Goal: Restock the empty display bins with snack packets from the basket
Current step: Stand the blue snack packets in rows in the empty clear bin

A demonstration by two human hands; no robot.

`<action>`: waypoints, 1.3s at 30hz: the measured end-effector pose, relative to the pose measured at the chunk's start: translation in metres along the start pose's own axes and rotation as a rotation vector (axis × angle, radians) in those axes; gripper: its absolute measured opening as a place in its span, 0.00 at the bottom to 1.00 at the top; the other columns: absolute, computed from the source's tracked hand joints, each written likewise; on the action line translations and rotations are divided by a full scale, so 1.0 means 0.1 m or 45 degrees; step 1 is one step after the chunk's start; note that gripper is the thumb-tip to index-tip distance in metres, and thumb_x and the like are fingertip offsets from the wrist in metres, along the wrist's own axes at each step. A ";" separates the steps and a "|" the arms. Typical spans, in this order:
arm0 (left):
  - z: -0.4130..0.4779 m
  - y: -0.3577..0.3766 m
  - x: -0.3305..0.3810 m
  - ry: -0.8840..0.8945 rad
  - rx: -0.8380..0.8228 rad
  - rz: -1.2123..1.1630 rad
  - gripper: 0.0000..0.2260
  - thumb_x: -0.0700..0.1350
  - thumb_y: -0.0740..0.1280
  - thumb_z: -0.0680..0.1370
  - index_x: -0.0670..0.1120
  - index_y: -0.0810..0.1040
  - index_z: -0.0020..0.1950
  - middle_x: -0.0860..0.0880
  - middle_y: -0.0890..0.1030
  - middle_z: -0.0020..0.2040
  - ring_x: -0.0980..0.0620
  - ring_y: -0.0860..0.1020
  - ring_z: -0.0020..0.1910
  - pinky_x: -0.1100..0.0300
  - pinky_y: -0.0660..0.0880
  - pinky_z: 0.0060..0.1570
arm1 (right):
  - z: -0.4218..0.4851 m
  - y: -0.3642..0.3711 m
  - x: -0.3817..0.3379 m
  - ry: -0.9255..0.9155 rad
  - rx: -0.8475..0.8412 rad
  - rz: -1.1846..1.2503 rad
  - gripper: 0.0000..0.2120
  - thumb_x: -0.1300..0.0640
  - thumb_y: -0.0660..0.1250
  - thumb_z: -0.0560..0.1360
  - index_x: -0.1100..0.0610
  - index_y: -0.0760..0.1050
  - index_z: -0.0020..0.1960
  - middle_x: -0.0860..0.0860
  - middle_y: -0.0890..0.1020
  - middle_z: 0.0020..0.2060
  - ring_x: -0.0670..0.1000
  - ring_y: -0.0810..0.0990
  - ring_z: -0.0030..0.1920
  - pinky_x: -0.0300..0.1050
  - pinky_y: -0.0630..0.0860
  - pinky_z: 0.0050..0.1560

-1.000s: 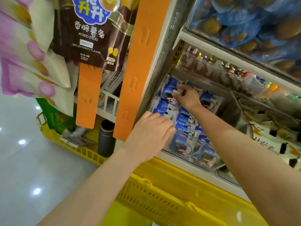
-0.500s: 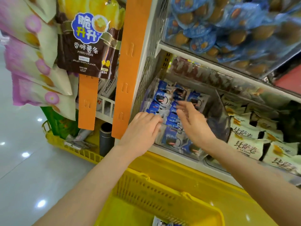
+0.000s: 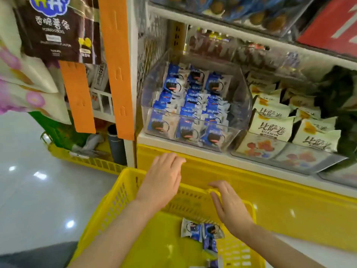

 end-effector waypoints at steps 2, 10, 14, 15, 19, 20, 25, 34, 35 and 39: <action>-0.21 0.32 0.01 -0.081 -0.281 -0.039 0.11 0.41 0.59 0.78 0.45 0.75 0.59 0.48 0.76 0.53 0.48 0.74 0.53 0.53 0.70 0.53 | -0.12 0.36 0.20 0.186 -0.153 0.062 0.13 0.55 0.55 0.81 0.54 0.67 0.65 0.48 0.71 0.61 0.47 0.73 0.60 0.31 0.65 0.55; -0.98 1.56 -0.31 -0.343 -0.967 -0.095 0.16 0.45 0.55 0.81 0.48 0.65 0.69 0.49 0.70 0.65 0.50 0.68 0.63 0.56 0.63 0.61 | -0.41 1.33 0.86 0.724 -0.528 0.089 0.19 0.63 0.55 0.80 0.58 0.61 0.71 0.55 0.64 0.70 0.56 0.67 0.67 0.45 0.64 0.65; -1.21 2.07 -0.40 -0.581 -1.101 -0.279 0.19 0.45 0.57 0.81 0.46 0.63 0.72 0.45 0.69 0.69 0.47 0.69 0.65 0.55 0.65 0.64 | -0.39 1.61 1.09 0.768 -0.585 0.037 0.20 0.63 0.54 0.81 0.61 0.59 0.73 0.55 0.60 0.73 0.56 0.62 0.71 0.43 0.59 0.69; -1.24 2.18 -0.41 -0.647 -1.130 -0.318 0.20 0.45 0.58 0.81 0.46 0.62 0.72 0.45 0.68 0.69 0.46 0.69 0.65 0.54 0.66 0.63 | -0.38 1.67 1.13 0.779 -0.611 0.015 0.20 0.62 0.53 0.81 0.61 0.59 0.73 0.55 0.60 0.73 0.56 0.61 0.72 0.43 0.58 0.70; -1.34 2.54 -0.40 -0.924 -1.231 -0.487 0.22 0.47 0.60 0.80 0.42 0.61 0.73 0.42 0.66 0.71 0.45 0.66 0.68 0.55 0.63 0.64 | -0.39 1.89 1.29 0.935 -0.678 0.009 0.22 0.58 0.55 0.82 0.61 0.56 0.74 0.57 0.61 0.72 0.57 0.61 0.71 0.45 0.61 0.68; -1.35 2.61 -0.38 -1.004 -1.199 -0.574 0.23 0.47 0.62 0.80 0.41 0.61 0.72 0.41 0.66 0.71 0.45 0.66 0.68 0.56 0.64 0.64 | -0.40 1.94 1.32 0.957 -0.734 0.003 0.24 0.56 0.55 0.82 0.60 0.53 0.75 0.57 0.60 0.73 0.57 0.61 0.71 0.45 0.61 0.68; -1.25 2.81 -0.22 -1.361 -1.004 -1.056 0.22 0.40 0.67 0.76 0.38 0.66 0.68 0.41 0.72 0.65 0.50 0.72 0.59 0.59 0.69 0.57 | -0.38 2.04 1.42 0.937 -1.009 -0.060 0.29 0.46 0.58 0.79 0.56 0.54 0.75 0.55 0.65 0.71 0.57 0.64 0.70 0.48 0.64 0.66; -1.36 2.78 -0.13 -1.350 -1.169 -0.949 0.17 0.42 0.65 0.78 0.35 0.67 0.63 0.35 0.71 0.64 0.41 0.72 0.60 0.56 0.69 0.48 | -0.50 2.07 1.37 0.683 -1.141 -0.254 0.35 0.35 0.67 0.69 0.51 0.66 0.70 0.53 0.70 0.64 0.56 0.63 0.67 0.49 0.63 0.65; -1.38 2.75 -0.16 -1.375 -1.122 -0.932 0.18 0.42 0.65 0.78 0.34 0.67 0.63 0.35 0.71 0.64 0.40 0.72 0.59 0.59 0.68 0.44 | -0.51 2.08 1.36 0.722 -1.150 -0.154 0.35 0.36 0.69 0.68 0.52 0.66 0.69 0.53 0.70 0.64 0.55 0.65 0.67 0.48 0.65 0.63; -1.51 2.57 -0.32 -1.516 -0.874 -0.921 0.11 0.41 0.66 0.77 0.38 0.71 0.56 0.41 0.77 0.53 0.47 0.75 0.49 0.65 0.66 0.37 | -0.57 2.12 1.26 0.942 -1.084 0.238 0.35 0.43 0.76 0.65 0.54 0.65 0.64 0.54 0.74 0.63 0.54 0.74 0.59 0.43 0.71 0.49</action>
Point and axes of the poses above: each hand's wrist, its own z-axis towards the middle knuckle, its own y-axis out of the palm, x = y × z, the point moved 1 cm from there along z, towards the middle knuckle
